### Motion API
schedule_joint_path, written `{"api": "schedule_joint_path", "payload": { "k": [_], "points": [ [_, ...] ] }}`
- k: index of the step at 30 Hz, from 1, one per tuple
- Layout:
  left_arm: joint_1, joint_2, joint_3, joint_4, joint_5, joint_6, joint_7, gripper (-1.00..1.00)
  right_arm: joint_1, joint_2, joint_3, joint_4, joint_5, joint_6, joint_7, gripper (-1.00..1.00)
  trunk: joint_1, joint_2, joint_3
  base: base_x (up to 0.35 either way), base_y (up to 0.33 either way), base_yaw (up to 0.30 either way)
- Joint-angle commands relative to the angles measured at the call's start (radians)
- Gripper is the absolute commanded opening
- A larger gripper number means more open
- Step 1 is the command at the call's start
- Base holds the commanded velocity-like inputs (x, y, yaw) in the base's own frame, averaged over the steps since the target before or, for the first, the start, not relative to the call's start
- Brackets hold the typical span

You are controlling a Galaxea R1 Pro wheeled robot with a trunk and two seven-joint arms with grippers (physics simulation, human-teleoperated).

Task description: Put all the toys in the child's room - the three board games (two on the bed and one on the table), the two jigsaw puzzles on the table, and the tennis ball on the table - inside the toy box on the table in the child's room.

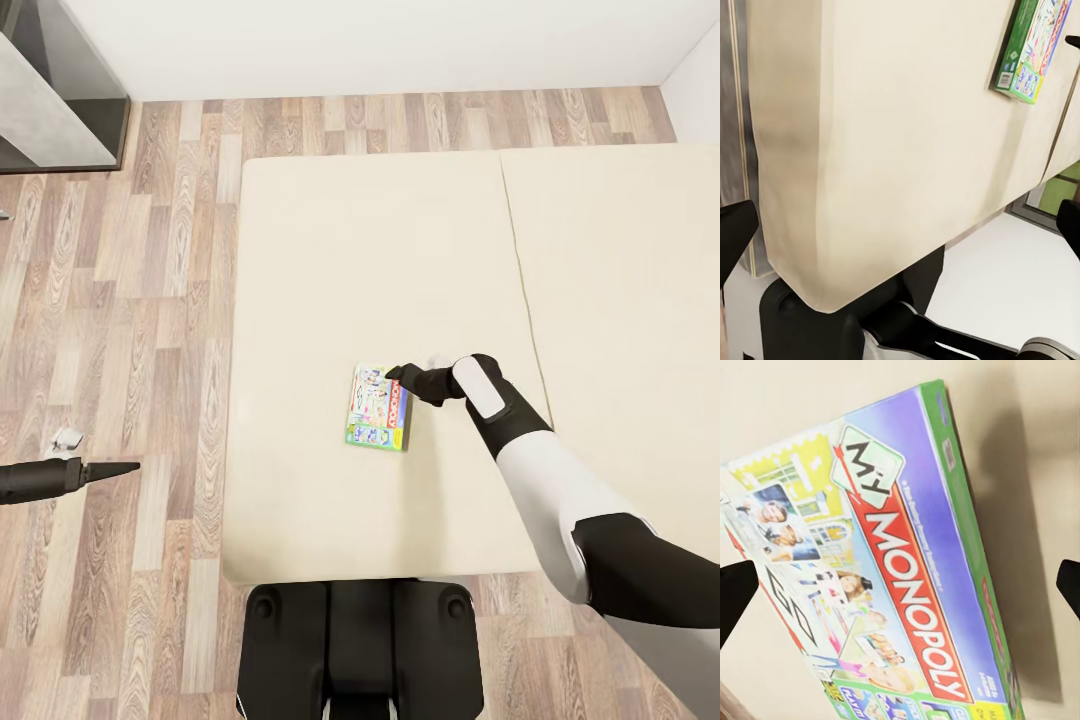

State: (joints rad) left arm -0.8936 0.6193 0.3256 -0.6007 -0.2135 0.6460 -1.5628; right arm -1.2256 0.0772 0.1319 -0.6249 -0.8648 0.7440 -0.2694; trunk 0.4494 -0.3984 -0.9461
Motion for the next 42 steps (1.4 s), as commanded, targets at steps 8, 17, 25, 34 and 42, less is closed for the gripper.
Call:
{"api": "schedule_joint_path", "payload": {
  "k": [8, 17, 25, 34, 42],
  "points": [
    [-0.001, -0.001, 0.004, -0.001, -0.01, 0.011, -0.008, 1.0, 0.0, 0.002, 0.0, -0.001, 0.025, -0.001, -0.009, 1.0, 0.001, -0.002, -0.001, 0.0, 0.0, 0.0],
    [-0.001, -0.001, 0.004, -0.001, -0.01, 0.011, -0.008, 1.0, 0.0, 0.002, 0.0, -0.001, 0.032, -0.001, -0.007, 1.0, 0.001, -0.002, -0.001, 0.0, 0.0, 0.0],
    [-0.001, -0.001, 0.004, -0.001, -0.01, 0.011, -0.008, 1.0, -0.002, 0.008, 0.024, 0.0, 0.066, -0.04, -0.003, 1.0, 0.001, -0.002, -0.001, 0.0, 0.0, 0.0],
    [-0.001, -0.001, 0.004, -0.001, -0.01, 0.011, -0.008, 1.0, -0.002, 0.009, 0.057, 0.001, 0.078, -0.054, -0.002, 1.0, 0.001, -0.002, -0.001, 0.0, 0.0, 0.0],
    [-0.001, -0.001, 0.004, -0.001, -0.01, 0.011, -0.008, 1.0, -0.002, 0.01, 0.061, 0.029, 0.08, -0.056, -0.002, 1.0, 0.001, -0.002, -0.006, 0.0, 0.0, 0.0]
  ]
}}
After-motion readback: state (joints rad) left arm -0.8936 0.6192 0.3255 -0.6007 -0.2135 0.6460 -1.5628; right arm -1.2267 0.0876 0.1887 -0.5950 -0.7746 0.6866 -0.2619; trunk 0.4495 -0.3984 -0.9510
